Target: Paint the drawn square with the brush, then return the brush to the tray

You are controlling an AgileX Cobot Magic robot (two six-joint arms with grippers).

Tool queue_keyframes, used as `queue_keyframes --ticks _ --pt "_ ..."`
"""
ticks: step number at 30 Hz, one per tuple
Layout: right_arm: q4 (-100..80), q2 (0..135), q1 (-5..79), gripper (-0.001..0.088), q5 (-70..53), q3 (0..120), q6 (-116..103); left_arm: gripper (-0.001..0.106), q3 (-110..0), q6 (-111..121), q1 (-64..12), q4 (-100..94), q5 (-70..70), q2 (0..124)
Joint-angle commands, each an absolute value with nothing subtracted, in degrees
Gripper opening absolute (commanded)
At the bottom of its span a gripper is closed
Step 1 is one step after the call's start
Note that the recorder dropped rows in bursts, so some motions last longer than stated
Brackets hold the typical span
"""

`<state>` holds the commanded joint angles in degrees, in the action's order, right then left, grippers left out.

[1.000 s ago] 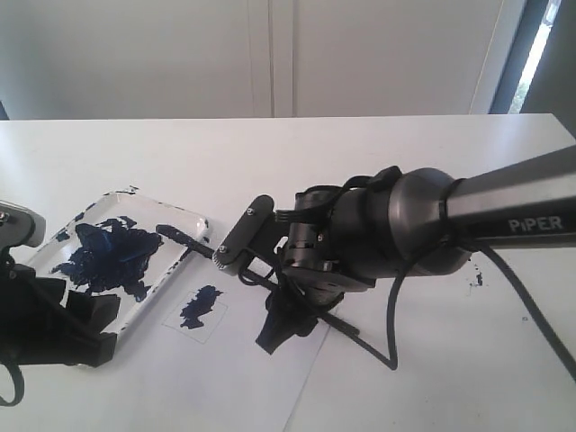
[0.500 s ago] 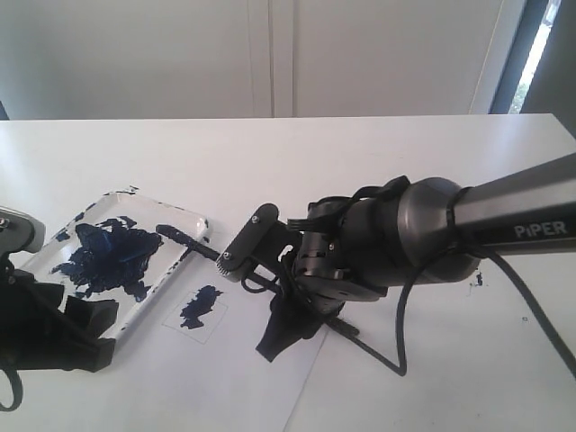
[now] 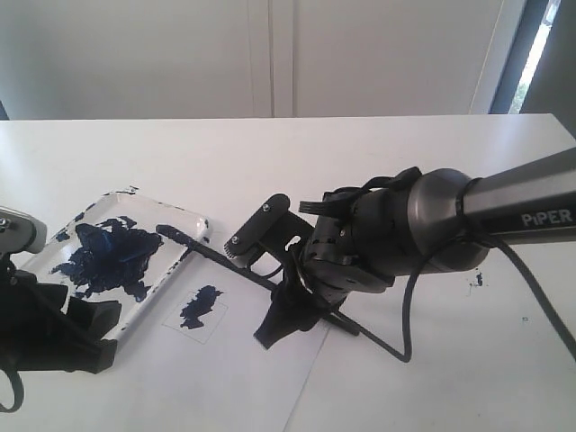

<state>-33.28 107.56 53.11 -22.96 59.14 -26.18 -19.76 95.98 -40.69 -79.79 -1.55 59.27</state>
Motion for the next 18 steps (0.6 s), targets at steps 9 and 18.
queue_keyframes --ticks 9,18 --pt "-33.4 108.2 53.1 0.0528 -22.7 59.1 -25.7 0.064 -19.8 96.0 -40.7 -79.8 -1.4 59.3" --pt "-34.7 112.7 53.1 0.0409 -23.1 59.2 -25.7 0.064 -19.8 96.0 -40.7 -79.8 -1.1 59.3"
